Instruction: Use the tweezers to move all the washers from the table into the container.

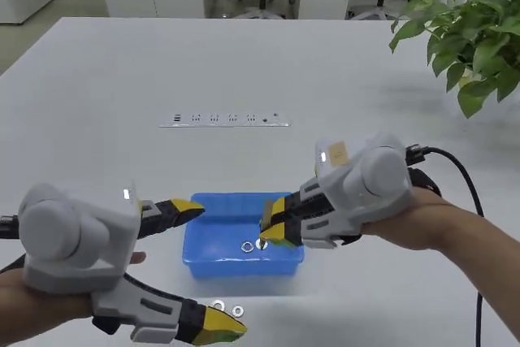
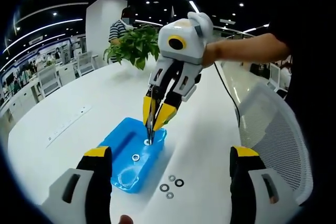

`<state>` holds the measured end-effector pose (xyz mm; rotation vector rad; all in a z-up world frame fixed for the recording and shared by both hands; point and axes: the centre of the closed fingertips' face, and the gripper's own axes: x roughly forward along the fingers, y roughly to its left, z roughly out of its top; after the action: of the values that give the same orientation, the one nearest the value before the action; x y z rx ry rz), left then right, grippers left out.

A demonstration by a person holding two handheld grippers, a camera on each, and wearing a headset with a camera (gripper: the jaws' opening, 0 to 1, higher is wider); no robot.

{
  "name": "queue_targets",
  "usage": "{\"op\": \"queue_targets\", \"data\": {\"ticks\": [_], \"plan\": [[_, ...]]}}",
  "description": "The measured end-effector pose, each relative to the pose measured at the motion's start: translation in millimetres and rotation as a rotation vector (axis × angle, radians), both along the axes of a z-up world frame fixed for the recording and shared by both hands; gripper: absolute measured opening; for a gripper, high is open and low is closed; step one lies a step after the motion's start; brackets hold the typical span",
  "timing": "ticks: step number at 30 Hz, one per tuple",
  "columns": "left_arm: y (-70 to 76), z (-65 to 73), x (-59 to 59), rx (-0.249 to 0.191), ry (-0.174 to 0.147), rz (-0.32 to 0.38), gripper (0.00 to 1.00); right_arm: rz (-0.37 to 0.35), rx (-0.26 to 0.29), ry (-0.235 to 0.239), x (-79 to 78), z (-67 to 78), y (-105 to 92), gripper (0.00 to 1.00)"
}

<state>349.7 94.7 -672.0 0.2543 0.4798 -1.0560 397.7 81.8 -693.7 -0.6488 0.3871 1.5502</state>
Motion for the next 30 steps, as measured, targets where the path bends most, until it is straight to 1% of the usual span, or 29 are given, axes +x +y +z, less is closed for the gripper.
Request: {"op": "queue_targets", "data": {"ticks": [8, 15, 17, 19, 22, 24, 27, 30], "plan": [[-1.5, -1.4, 13.3, -0.002, -0.005, -0.002, 0.99, -0.007, -0.002, 0.005, 8.7, -13.5, 5.0, 0.08], [-4.8, -3.3, 25.8, -0.005, -0.005, -0.015, 0.94, -0.014, 0.003, 0.022, 14.1, -24.0, 8.0, 0.08], [-5.7, -4.3, 29.0, -0.008, -0.004, -0.020, 0.91, -0.013, 0.002, 0.026, 14.6, -27.1, 8.5, 0.08], [-7.2, -4.9, 31.9, -0.012, -0.010, -0.031, 0.87, -0.017, -0.003, 0.029, 16.6, -31.1, 8.7, 0.08], [-9.2, -6.3, 36.4, -0.016, -0.005, -0.039, 0.82, -0.020, -0.006, 0.038, 17.9, -34.9, 8.9, 0.08], [-10.8, -5.9, 39.2, -0.016, -0.014, -0.050, 0.76, -0.020, -0.009, 0.037, 19.0, -37.6, 9.0, 0.08], [-12.3, -6.6, 44.2, -0.018, -0.013, -0.053, 0.72, -0.024, -0.010, 0.044, 21.3, -40.7, 9.3, 0.08], [-13.4, -7.1, 49.1, -0.012, -0.024, -0.062, 0.65, -0.023, -0.020, 0.049, 22.2, -45.0, 9.5, 0.08]]}}
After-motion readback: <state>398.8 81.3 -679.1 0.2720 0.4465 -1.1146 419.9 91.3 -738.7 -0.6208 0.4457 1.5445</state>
